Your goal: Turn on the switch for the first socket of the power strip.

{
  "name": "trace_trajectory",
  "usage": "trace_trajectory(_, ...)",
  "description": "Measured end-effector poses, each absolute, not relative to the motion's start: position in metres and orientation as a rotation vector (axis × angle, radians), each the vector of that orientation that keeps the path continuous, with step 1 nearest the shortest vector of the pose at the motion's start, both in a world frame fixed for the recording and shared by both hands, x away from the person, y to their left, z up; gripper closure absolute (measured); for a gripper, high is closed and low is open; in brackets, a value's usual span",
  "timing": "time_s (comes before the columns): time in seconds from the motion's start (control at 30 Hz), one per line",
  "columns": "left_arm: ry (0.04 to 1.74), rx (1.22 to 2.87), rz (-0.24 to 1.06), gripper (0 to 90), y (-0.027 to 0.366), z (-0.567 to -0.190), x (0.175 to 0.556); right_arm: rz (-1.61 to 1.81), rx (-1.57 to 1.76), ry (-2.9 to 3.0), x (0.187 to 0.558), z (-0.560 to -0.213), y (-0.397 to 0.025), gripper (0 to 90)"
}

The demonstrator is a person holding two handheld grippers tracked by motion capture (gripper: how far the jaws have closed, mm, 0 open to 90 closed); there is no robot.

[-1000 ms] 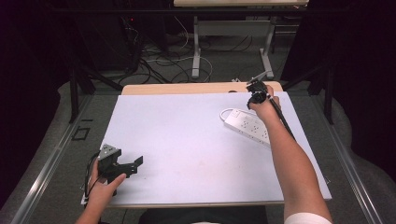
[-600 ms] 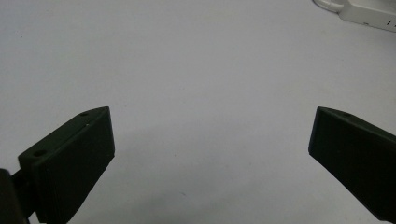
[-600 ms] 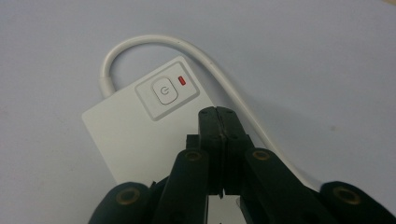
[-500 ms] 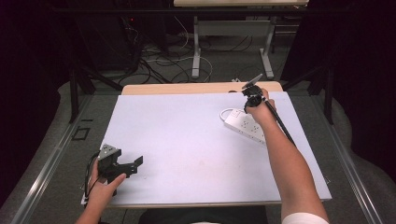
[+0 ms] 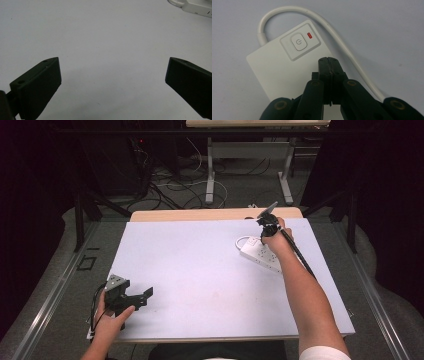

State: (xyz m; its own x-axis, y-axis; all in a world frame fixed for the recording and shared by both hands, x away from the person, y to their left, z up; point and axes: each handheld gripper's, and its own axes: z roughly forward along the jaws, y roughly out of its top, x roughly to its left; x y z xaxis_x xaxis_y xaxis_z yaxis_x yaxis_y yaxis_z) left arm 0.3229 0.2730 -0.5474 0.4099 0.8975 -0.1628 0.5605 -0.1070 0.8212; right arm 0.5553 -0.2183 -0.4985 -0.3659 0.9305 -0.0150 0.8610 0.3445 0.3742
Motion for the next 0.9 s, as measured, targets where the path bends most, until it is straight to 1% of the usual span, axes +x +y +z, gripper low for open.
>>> trace_trajectory(0.9, 1.264, 1.795, 0.48, 0.1, 0.2727, -0.5478, 0.3229, 0.447, 1.612, 2.393, 0.5575, -0.5035, -0.2223, 90.0)
